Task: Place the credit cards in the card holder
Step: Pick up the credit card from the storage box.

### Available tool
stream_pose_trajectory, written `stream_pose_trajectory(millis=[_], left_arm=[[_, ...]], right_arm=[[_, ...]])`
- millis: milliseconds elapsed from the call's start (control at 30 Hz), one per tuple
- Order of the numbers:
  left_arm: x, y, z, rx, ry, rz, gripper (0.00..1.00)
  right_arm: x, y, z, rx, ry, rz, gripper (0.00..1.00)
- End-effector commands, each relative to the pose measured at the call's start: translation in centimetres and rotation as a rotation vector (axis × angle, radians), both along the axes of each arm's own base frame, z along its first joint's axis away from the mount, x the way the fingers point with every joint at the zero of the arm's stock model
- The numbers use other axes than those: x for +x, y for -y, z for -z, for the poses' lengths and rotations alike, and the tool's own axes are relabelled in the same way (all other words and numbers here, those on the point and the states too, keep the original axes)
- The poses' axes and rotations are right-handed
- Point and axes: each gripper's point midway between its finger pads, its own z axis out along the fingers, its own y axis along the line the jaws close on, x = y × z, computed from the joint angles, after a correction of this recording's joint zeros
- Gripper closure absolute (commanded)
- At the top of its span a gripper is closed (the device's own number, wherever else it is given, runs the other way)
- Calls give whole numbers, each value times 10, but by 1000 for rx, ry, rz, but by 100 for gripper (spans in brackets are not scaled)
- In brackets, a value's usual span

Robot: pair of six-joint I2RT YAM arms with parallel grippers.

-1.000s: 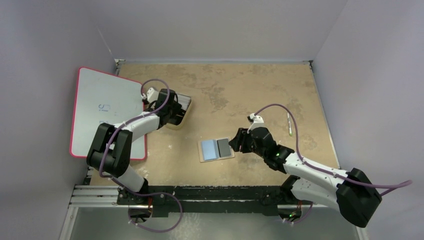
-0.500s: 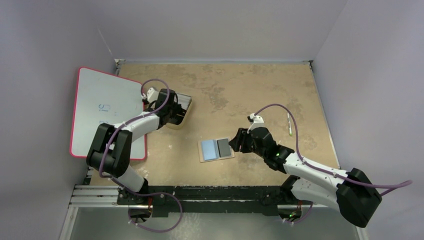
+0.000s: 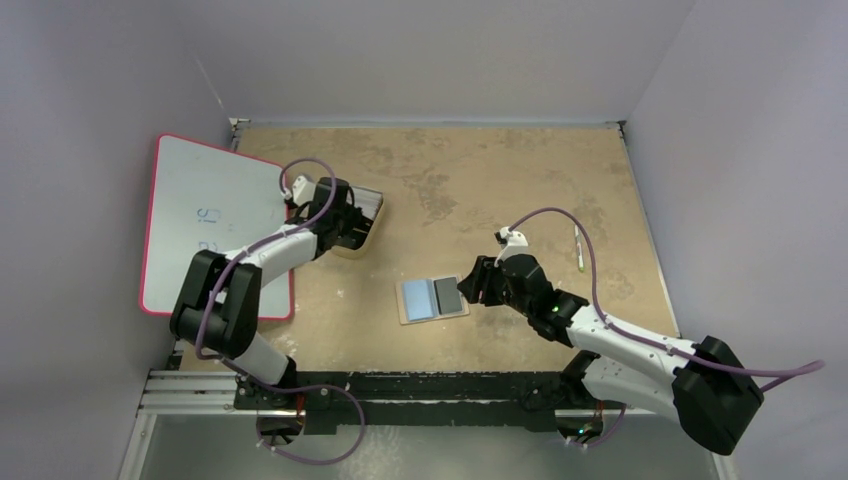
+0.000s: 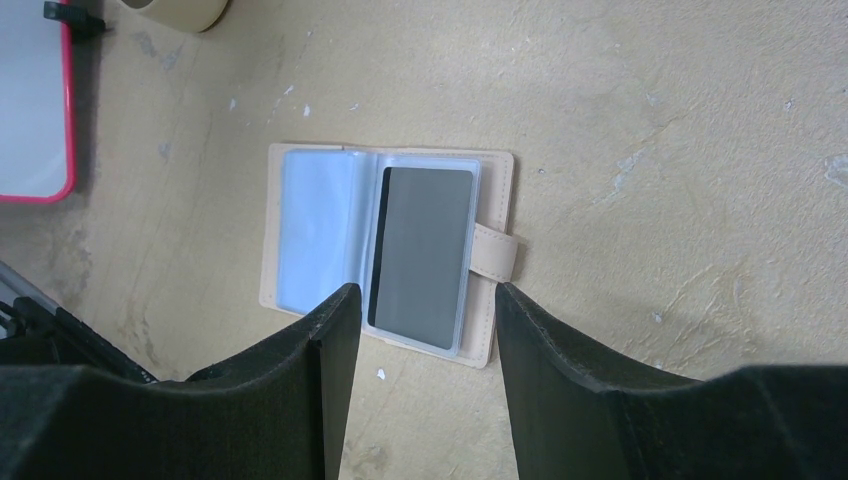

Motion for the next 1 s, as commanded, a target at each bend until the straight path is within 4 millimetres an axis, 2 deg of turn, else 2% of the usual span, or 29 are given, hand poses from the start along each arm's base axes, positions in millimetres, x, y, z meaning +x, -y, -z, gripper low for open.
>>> stream_pose_trajectory(millis=[0,367,467,567,633,733,800,900,967], left_arm=[[11,9,-37,-80,118,11,81],[3,7,-41,-97,112,4,87],[-1,12,-41,-123,91,19,92],[-11,21,-32,-153,26,61,99],[-22,26,-24,-170,-22,85,100],[-37,28,-25,-200,-36,109,100],[-44,31,-34,-215,-24,141,100],[-51,35,-49,-213,0,196,100],[-57,31,-54,-175,-13,216,100]], right_arm=[[3,-5,-14,40,28,2,45],[0,-5,-12,41,19,-10,45],[-1,-4,-13,39,16,-12,45],[-4,-5,-17,41,12,-22,46],[-6,-8,-26,64,23,-43,45],[-5,-12,-44,106,58,-51,45],[-4,-18,-57,156,83,-70,45],[-13,-39,-79,265,64,-152,46],[-12,-47,-95,314,89,-170,46]])
